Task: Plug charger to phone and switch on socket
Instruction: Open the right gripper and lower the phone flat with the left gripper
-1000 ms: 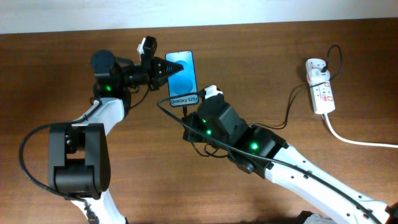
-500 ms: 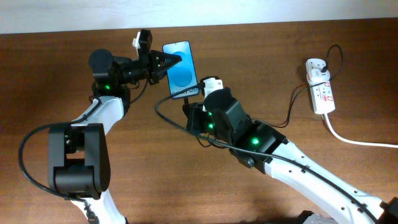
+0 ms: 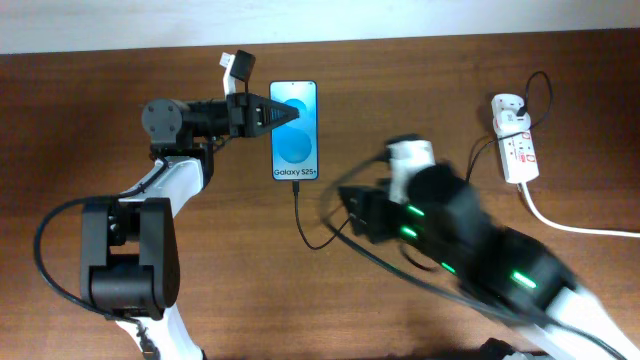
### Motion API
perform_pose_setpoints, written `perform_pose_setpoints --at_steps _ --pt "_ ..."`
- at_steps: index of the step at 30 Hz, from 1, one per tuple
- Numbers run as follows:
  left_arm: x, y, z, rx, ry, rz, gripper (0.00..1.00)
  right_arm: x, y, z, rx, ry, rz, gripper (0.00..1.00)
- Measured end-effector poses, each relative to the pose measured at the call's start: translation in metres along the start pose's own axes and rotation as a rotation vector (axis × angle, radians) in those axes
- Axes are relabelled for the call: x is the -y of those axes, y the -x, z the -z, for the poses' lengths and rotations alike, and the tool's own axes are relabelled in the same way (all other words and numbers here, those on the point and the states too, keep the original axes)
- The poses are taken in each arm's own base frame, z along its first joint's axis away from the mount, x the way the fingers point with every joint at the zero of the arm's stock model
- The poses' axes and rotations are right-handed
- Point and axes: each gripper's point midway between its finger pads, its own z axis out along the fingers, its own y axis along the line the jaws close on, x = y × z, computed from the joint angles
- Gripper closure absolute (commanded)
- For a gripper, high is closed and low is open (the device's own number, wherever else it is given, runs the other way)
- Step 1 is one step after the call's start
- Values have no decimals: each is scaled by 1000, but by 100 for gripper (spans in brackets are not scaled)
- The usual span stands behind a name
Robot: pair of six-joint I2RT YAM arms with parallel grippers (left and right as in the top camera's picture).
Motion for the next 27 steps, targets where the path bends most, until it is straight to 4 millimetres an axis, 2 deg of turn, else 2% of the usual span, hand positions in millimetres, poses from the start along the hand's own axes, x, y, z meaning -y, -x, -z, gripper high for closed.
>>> perform_pose_setpoints --at_steps 2,3,4,5,6,8,9,11,12,14,15,16,18,20,21,23,25,27 --pt "0 5 -1 30 -1 1 100 11 20 64 155 -8 -11 7" --pt "0 9 -4 57 -5 14 100 14 26 85 212 -3 -22 5" --pt "1 14 -8 86 -11 29 100 23 27 104 259 -23 -32 4" --pt "4 18 -19 117 -27 61 100 37 26 133 331 -43 -65 4" --pt "6 18 -28 124 -40 81 100 49 22 150 358 -68 -100 3" --pt "18 16 -63 117 -89 157 100 72 4 165 355 -137 -157 2" --pt "31 12 -90 80 -123 185 100 82 -3 166 336 -179 -178 1" --pt "47 5 -127 11 -148 216 100 92 -14 163 301 -232 -201 1" --pt "59 -2 -156 -46 -155 225 100 95 -14 164 307 -242 -218 1" --pt "50 -22 -187 -156 -80 320 100 97 -14 164 310 -252 -228 1" --pt "43 -30 -192 -187 -53 330 100 98 -15 164 306 -257 -232 1" --pt "30 -42 -193 -217 -15 328 100 101 -19 164 293 -271 -234 1" --pt "2 -49 -179 -212 62 302 100 105 -24 164 277 -290 -248 1" --pt "-28 -40 -154 -159 160 268 100 109 -29 164 264 -308 -270 1" --pt "-51 -32 -132 -109 248 266 100 110 -29 164 268 -312 -285 1" --pt "-81 -20 -94 -41 376 252 100 111 -29 165 273 -315 -299 1" --pt "-98 -17 -70 -16 457 235 100 112 -28 164 277 -325 -304 1" --pt "-103 -19 -67 -28 482 200 100 114 -26 160 273 -350 -305 1"
